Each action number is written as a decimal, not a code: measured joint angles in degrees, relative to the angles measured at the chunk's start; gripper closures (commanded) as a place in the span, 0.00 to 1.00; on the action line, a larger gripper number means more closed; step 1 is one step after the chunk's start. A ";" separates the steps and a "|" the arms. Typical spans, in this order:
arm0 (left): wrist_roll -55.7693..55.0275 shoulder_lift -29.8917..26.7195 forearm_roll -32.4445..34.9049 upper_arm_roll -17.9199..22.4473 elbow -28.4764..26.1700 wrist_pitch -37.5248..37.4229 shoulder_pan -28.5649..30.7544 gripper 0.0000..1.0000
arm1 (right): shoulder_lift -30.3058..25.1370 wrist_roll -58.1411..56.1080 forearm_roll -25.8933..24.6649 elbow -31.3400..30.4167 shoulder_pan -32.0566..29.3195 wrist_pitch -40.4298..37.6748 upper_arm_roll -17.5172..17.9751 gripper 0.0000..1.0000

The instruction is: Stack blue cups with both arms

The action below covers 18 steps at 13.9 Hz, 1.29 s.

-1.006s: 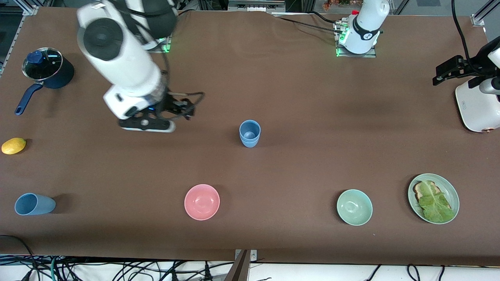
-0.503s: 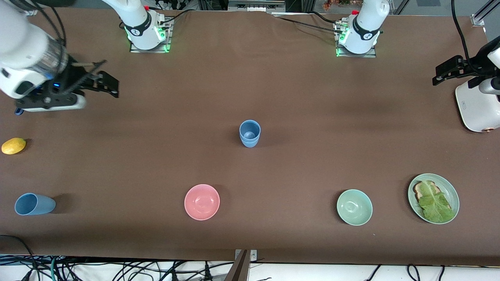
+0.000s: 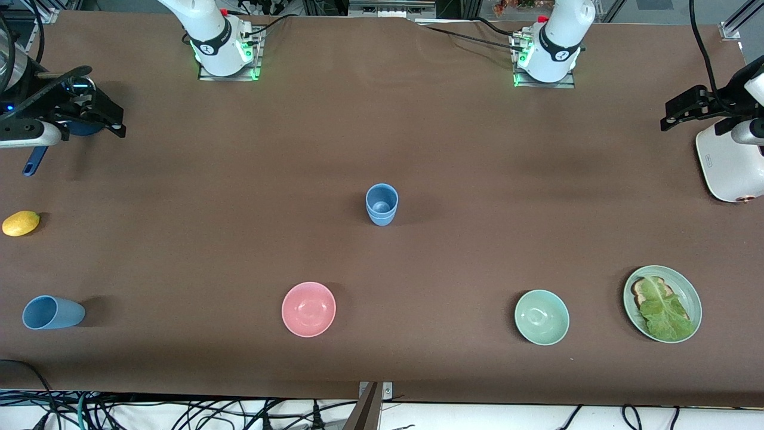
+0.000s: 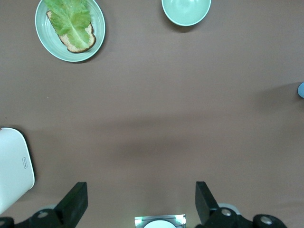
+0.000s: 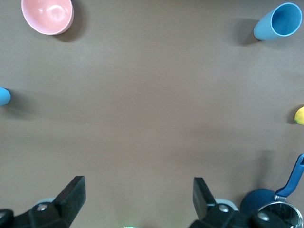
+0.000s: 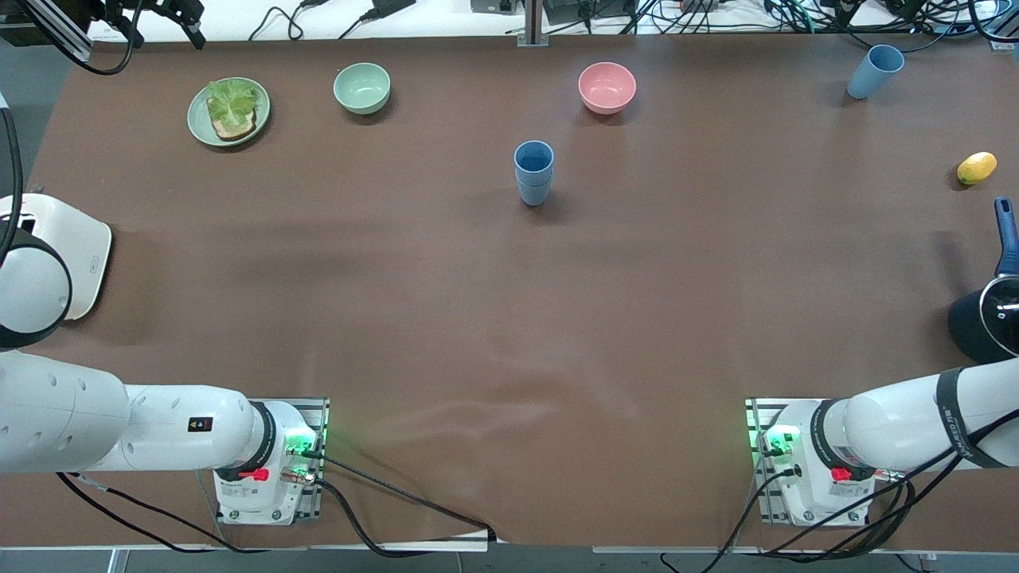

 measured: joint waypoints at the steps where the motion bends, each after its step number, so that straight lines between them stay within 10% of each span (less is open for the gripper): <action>1: 0.00 0.16 0.00 0.00 -0.03 0.00 -0.14 0.00 | 0.00 -0.06 0.00 -0.41 -0.20 0.03 0.05 0.00; 18: 0.00 0.58 0.00 -0.59 -0.02 -0.57 -0.94 0.00 | 0.23 -0.07 0.53 -1.11 -0.35 0.05 0.68 0.00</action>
